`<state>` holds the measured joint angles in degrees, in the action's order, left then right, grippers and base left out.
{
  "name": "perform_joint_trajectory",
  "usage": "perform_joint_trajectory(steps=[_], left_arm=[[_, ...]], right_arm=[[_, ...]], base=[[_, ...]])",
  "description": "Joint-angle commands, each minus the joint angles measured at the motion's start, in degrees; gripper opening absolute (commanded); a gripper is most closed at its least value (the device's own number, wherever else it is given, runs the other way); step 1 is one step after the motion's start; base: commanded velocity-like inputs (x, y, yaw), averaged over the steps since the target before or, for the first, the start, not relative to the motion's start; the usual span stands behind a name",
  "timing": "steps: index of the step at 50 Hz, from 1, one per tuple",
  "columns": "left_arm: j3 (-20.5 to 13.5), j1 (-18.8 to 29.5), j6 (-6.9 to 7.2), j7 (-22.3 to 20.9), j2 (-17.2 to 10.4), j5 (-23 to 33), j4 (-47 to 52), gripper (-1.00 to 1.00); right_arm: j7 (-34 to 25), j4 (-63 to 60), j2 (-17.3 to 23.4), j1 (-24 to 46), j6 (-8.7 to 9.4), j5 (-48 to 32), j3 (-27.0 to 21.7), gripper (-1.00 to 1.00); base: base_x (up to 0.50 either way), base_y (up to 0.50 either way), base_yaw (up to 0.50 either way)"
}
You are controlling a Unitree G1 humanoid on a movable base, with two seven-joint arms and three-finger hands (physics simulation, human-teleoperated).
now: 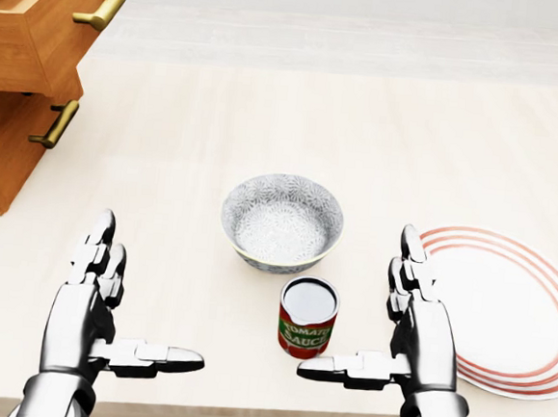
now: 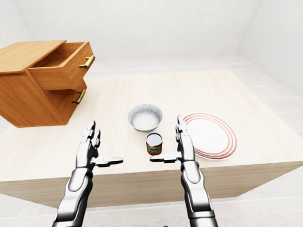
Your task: Put the bowl on the plate.
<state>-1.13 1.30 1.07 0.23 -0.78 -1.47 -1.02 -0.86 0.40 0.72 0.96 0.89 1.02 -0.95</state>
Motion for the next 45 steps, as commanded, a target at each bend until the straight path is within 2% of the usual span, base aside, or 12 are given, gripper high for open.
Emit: perform_joint_trajectory(steps=[1, 2, 5, 8, 10, 15, 21, 27, 30, 35, 39, 45], left_arm=[[-0.55, -0.96, -1.26, -1.53, -1.28, 0.13, 1.26, 1.0], [-0.58, -0.96, -1.25, -1.56, -1.25, 0.16, 1.27, 1.0], [-1.07, -0.75, 0.49, -2.55, -1.45, -0.02, 2.88, 1.0], [-1.25, -1.22, 1.06, -2.92, -1.33, 0.28, 4.33, 1.0], [-1.52, -1.66, 1.56, -3.42, -1.37, 0.11, 5.39, 1.0], [-2.7, -2.99, 3.08, -4.48, -1.56, -0.78, 8.99, 1.0], [-3.05, -3.3, 2.91, -4.8, -1.45, -0.19, 9.29, 1.0], [-3.37, -3.38, 3.78, -4.92, -1.29, -0.2, 10.44, 1.0], [-3.12, -3.66, 2.92, -4.93, -1.11, 0.24, 9.78, 1.0], [-3.54, -4.0, 3.83, -5.54, -1.37, -0.26, 10.6, 1.0], [-4.3, -4.08, 3.93, -5.47, -1.45, -0.61, 11.48, 1.0], [-5.96, -4.78, 3.93, -5.09, -1.78, -1.58, 14.27, 1.0]], right_arm=[[-0.56, 1.65, 0.77, 0.57, -1.48, -0.43, -1.08, 1.0], [-0.57, 1.63, 0.76, 0.56, -1.46, -0.44, -1.08, 1.0], [-0.89, -1.39, 0.91, 0.15, 0.44, 0.02, -1.5, 1.0], [-0.79, -2.72, 0.92, 0.18, 1.5, 0.2, -1.89, 1.0], [-0.53, -3.12, 0.94, -0.19, 0.82, -0.82, -1.52, 1.0], [-1.37, -7.3, 0.59, -1.94, 2.9, -0.18, -1.2, 1.0], [-1.33, -8.09, 0.54, -2.31, 3.15, -0.54, -1.35, 1.0], [-1.31, -8.93, 0.54, -2.67, 3.2, -0.68, -1.61, 1.0], [-1.35, -10.04, 0.53, -3.31, 2.73, -0.8, -1.73, 1.0], [-1.98, -11.43, 0.65, -4.51, 2.19, -0.47, -2.06, 1.0], [-2.15, -12.51, 0.41, -4.89, 3.19, 1.48, -3.47, 1.0], [-3.1, -11.94, 0.83, -6.08, 1.07, 1.3, -3.93, 1.0]], base=[[0.0, 0.0, 0.0], [0.0, 0.0, 0.0], [0.0, 0.0, 0.0], [0.0, 0.0, 0.0], [0.0, 0.0, 0.0], [0.0, 0.0, 0.0], [0.0, -0.36, 0.0], [0.0, -0.5, 0.0], [0.0, -0.41, 0.0], [0.0, -0.06, 0.0], [0.0, 0.0, 0.0], [0.03, -0.2, 0.0]])
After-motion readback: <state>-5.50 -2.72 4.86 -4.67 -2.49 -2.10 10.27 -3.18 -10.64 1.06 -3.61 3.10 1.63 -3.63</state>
